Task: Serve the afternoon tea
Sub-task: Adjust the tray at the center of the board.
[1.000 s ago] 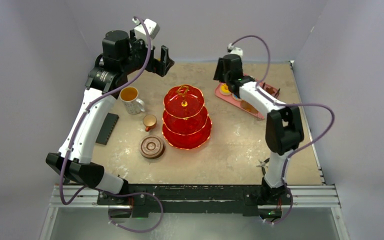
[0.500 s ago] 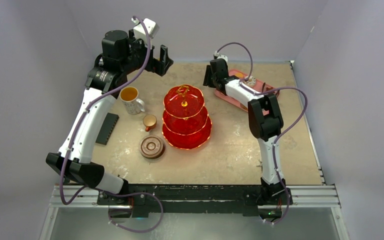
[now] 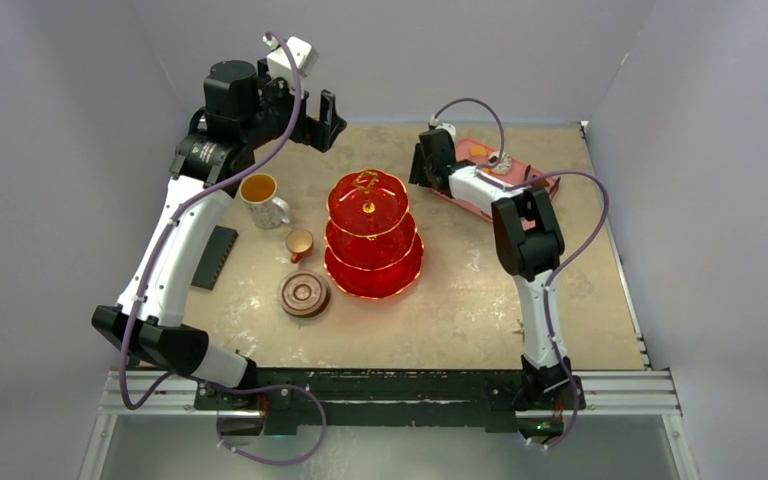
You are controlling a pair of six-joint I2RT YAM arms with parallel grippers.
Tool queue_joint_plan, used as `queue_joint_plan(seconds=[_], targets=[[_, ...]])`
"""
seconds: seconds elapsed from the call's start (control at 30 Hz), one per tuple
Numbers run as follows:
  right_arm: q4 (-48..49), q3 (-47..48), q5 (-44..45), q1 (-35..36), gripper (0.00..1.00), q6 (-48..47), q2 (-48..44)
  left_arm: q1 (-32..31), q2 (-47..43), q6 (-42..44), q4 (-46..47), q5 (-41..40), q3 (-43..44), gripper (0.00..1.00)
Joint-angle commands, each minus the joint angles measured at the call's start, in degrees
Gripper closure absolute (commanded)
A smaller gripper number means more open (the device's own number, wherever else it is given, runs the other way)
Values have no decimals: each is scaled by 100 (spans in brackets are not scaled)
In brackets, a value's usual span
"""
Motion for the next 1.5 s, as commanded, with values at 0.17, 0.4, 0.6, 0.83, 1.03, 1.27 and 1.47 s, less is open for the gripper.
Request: queue_joint_plan(seconds=[0.17, 0.4, 0.6, 0.83, 1.03, 1.27, 1.47], targets=[[94, -322, 104, -4, 49, 164, -314, 55, -31, 46, 15, -25, 44, 1], [183, -644, 205, -10, 49, 162, -631, 55, -31, 66, 39, -15, 29, 1], [394, -983, 218, -4, 49, 165, -700, 55, -27, 48, 48, -1, 16, 1], [500, -1176, 159, 41, 50, 56, -681, 55, -46, 94, 31, -29, 36, 1], [782, -2097, 191, 261, 51, 62, -1181, 55, -20, 24, 70, 33, 55, 1], [1050, -3268, 87, 407, 53, -26, -1960, 55, -72, 47, 49, 43, 27, 1], [983, -3866, -296, 432, 55, -309, -2632, 55, -101, 52, 52, 59, -4, 1]])
